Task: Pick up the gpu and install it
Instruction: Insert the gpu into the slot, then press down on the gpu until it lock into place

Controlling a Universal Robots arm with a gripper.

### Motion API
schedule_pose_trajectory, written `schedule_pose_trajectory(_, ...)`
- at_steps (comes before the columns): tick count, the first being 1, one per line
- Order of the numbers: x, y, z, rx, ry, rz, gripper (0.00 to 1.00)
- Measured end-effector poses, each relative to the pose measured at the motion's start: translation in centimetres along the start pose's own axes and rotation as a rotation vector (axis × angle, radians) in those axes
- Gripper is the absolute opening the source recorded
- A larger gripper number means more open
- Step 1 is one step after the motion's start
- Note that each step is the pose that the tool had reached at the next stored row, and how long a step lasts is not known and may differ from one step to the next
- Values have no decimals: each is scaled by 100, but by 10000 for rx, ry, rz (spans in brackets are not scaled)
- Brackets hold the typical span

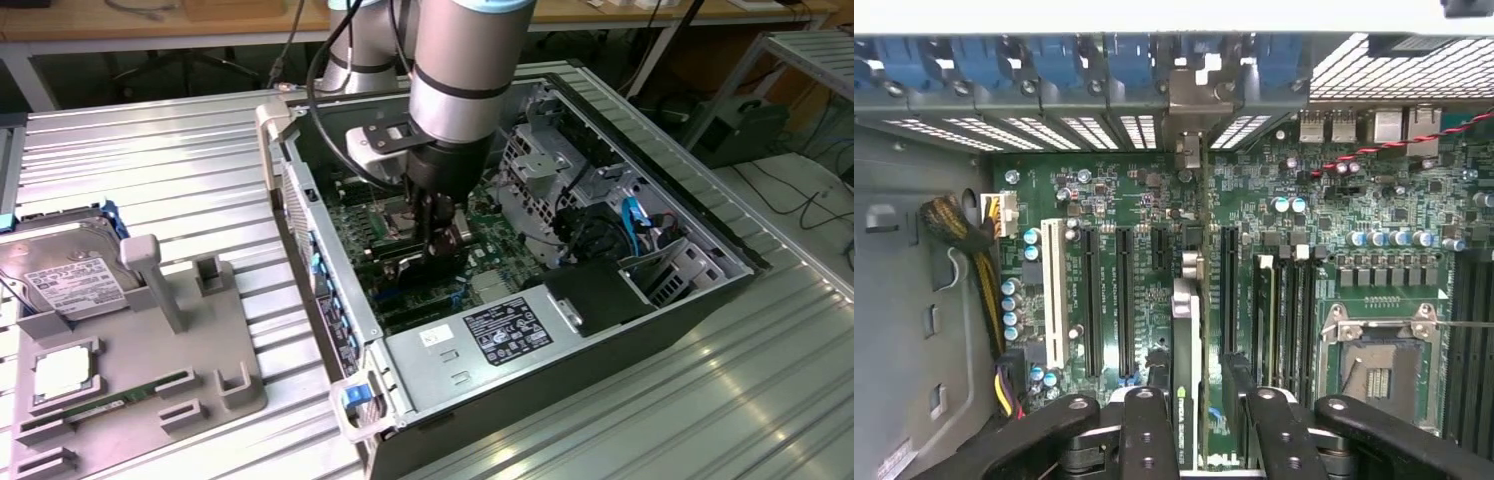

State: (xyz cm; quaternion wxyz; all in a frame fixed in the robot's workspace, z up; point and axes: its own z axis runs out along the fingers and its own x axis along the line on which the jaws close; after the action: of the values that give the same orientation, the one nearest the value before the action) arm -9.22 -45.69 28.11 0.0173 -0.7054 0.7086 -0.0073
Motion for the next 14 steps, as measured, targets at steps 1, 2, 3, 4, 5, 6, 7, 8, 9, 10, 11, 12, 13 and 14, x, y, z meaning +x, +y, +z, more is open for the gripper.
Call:
schedule_pose_trajectory(1, 0, 0, 0, 0, 1, 0, 35)
schedule_pose_trajectory(2, 0, 0, 0, 0, 1, 0, 35)
schedule_pose_trajectory(3, 0, 0, -1, 0, 1, 0, 33)
schedule_pose_trajectory(4, 0, 0, -1, -1, 2, 1, 27)
schedule_pose_trajectory(5, 0, 0, -1, -1, 2, 0, 27)
schedule_pose_trajectory(6, 0, 0, -1, -1, 2, 1, 27)
schedule_pose_trajectory(7, 0, 0, -1, -1, 2, 0, 20)
schedule_pose_trajectory(8, 0, 0, -1, -1, 2, 1, 15)
schedule_pose_trajectory(9, 0, 0, -1, -1, 2, 1, 11)
schedule_pose_trajectory(10, 0, 0, -1, -1, 2, 1, 11)
schedule_pose_trajectory(11, 0, 0, -1, -1, 3, 0, 11)
schedule_pose_trajectory(12, 0, 0, -1, -1, 2, 1, 11)
schedule_pose_trajectory(13, 0, 0, -1, -1, 2, 1, 11)
schedule_pose_trajectory(14, 0, 0, -1, -1, 2, 1, 11)
